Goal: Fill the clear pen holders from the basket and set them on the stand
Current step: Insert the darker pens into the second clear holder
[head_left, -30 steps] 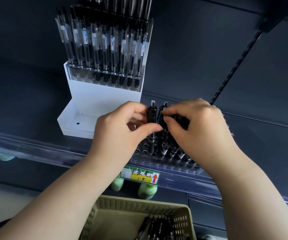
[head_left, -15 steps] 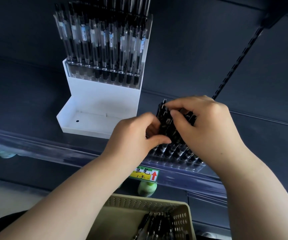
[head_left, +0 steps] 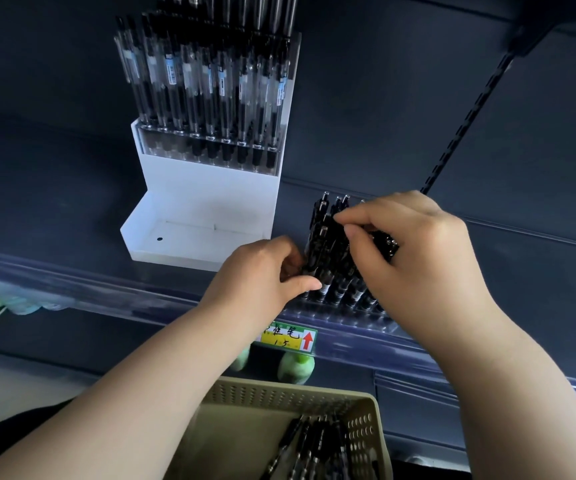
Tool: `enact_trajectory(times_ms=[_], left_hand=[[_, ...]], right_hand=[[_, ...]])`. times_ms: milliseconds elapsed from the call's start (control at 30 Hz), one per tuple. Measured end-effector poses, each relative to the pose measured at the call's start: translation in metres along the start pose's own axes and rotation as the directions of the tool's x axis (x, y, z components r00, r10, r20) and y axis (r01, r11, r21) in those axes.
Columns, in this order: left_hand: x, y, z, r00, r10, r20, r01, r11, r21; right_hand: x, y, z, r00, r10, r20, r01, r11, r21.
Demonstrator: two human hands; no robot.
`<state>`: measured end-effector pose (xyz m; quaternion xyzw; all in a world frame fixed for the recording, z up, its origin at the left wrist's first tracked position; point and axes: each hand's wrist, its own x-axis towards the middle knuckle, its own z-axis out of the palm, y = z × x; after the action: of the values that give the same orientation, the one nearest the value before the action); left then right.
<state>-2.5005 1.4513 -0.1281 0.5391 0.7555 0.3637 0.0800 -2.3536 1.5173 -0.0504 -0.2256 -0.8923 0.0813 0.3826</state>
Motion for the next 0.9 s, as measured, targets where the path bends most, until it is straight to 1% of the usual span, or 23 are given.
enact_trajectory(times_ms=[100, 200, 300, 400, 500, 667, 800, 900], left_hand=[[-0.012, -0.003, -0.002, 1.0, 0.022, -0.019, -0.022, 1.0, 0.02], [-0.026, -0.005, -0.004, 0.999, 0.047, -0.025, -0.046, 0.997, 0.063], [-0.043, -0.007, -0.005, 0.997, 0.072, -0.01, -0.07, 0.993, 0.097], [-0.064, -0.013, 0.0, 0.999, 0.042, 0.013, -0.043, 0.996, 0.083], [-0.09, -0.018, 0.013, 0.997, -0.016, 0.072, 0.009, 0.995, 0.101], [-0.133, -0.025, 0.042, 0.97, -0.131, 0.203, 0.092, 0.978, 0.189], [-0.159, -0.031, 0.062, 0.911, -0.231, 0.342, 0.162, 0.962, 0.219], [-0.169, -0.038, 0.069, 0.872, -0.305, 0.384, 0.213, 0.941, 0.264]], right_hand=[[-0.021, -0.007, 0.0, 0.999, -0.037, -0.015, 0.037, 0.999, 0.005], [-0.045, -0.013, 0.003, 0.999, -0.031, 0.038, 0.028, 0.998, 0.054], [-0.069, -0.019, 0.01, 0.994, 0.035, 0.099, -0.048, 0.99, 0.135], [-0.097, -0.019, 0.018, 0.962, 0.169, 0.217, -0.204, 0.967, 0.151], [-0.124, -0.015, 0.027, 0.889, 0.297, 0.348, -0.348, 0.933, 0.092], [-0.162, -0.009, 0.042, 0.755, 0.456, 0.47, -0.513, 0.859, -0.01], [-0.191, -0.005, 0.05, 0.628, 0.524, 0.576, -0.55, 0.822, -0.148], [-0.207, -0.001, 0.058, 0.515, 0.56, 0.649, -0.523, 0.805, -0.279]])
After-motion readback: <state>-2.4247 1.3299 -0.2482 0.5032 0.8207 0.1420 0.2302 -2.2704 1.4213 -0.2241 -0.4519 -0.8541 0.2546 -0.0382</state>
